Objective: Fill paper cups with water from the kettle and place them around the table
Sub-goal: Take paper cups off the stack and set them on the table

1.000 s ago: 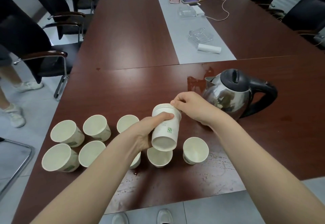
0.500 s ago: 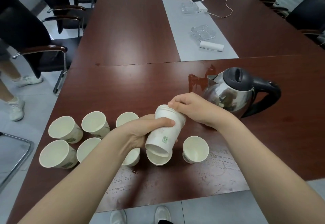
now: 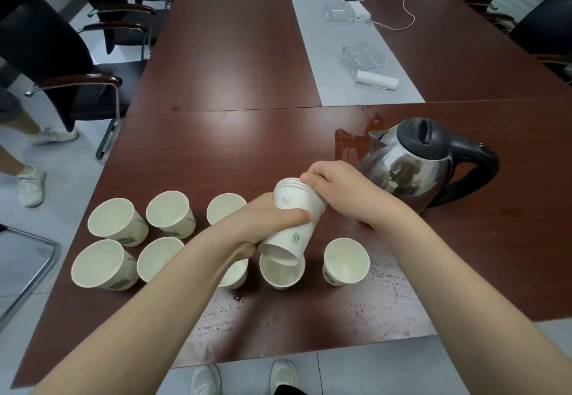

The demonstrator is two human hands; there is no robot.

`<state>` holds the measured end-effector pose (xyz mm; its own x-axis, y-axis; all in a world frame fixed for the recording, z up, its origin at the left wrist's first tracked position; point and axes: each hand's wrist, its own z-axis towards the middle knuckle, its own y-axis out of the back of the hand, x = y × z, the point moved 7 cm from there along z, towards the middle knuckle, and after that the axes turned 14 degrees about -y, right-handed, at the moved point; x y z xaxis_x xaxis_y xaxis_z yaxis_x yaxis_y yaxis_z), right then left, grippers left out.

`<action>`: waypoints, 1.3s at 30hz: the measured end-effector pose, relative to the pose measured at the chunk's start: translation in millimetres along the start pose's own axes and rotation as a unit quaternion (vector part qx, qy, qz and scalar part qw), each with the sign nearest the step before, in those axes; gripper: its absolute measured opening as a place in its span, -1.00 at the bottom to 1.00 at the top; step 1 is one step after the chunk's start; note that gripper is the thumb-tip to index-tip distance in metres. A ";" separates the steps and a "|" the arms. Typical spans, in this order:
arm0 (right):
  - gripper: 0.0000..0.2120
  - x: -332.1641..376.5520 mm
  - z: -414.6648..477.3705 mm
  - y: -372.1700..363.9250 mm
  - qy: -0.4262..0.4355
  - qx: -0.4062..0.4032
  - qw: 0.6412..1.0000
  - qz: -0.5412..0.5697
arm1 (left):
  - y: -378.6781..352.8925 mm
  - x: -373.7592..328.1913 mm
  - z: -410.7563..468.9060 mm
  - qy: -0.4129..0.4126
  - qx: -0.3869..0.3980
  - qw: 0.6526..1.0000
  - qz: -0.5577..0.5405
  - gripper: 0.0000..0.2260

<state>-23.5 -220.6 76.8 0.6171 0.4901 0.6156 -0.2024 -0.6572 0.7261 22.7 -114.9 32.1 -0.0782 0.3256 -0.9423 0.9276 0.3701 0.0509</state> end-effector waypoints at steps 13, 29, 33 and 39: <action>-0.68 0.3 3.9 -1.6 0.002 -0.027 0.999 -0.023 | 0.0 2.7 1.3 0.014 0.005 0.999 -0.051 -0.94; -0.77 -30.2 12.5 10.4 -0.070 0.041 0.954 0.289 | 1.6 18.7 -8.2 -0.016 -0.024 0.987 -0.161 -0.33; -0.67 -41.6 11.2 -10.4 -0.173 0.136 0.905 0.365 | 1.7 19.0 -6.2 -0.034 -0.034 0.983 -0.177 -0.36; -0.60 -36.5 8.9 -19.9 -0.187 0.180 0.885 0.386 | 6.3 19.3 -6.0 -0.052 -0.051 0.984 -0.165 -0.40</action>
<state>-35.2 -230.5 37.2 0.6232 -0.3643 0.6920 -0.4599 -0.8864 -0.0525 24.8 -101.0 16.3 -0.3253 0.0838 -0.9419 0.8163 0.5277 -0.2350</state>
